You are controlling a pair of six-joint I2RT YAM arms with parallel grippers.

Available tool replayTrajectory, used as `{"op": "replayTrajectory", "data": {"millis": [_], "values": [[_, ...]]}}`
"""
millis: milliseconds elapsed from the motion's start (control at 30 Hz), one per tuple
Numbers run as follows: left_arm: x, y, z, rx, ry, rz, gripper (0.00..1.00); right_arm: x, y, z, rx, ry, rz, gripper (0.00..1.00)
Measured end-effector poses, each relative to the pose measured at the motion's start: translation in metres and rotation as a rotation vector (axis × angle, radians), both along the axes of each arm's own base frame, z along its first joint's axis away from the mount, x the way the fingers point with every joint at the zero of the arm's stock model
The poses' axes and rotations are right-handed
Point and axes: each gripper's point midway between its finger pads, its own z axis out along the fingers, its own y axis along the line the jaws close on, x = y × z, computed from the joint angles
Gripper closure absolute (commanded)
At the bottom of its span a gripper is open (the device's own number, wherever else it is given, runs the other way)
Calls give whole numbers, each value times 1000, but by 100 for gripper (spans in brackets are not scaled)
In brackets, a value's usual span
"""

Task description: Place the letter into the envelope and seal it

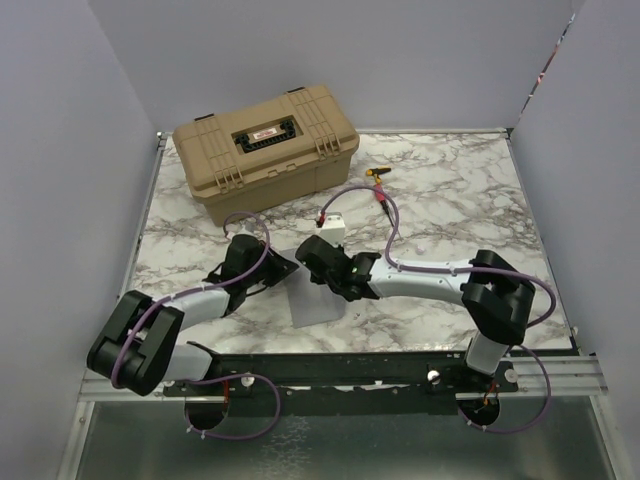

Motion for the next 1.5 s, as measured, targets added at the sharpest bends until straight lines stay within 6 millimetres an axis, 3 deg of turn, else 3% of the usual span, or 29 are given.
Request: {"op": "replayTrajectory", "data": {"millis": [133, 533, 800, 1033, 1233, 1500], "values": [[6, -3, 1, -12, -9, 3, 100, -7, -6, -18, -28, 40, 0, 100], [11, -7, -32, 11, 76, 4, 100, -10, -7, -48, -84, 73, 1, 100], [17, -3, -34, -1, 101, 69, 100, 6, 3, -49, -130, 18, 9, 100], [19, 0, -34, -19, 125, 118, 100, 8, 8, -48, -124, 2, 13, 100], [19, 0, -37, -51, 153, 155, 100, 2, 8, -49, -111, 23, 5, 100], [22, -3, -40, -123, 166, 196, 100, -21, 3, -50, -95, 84, 57, 100]]}}
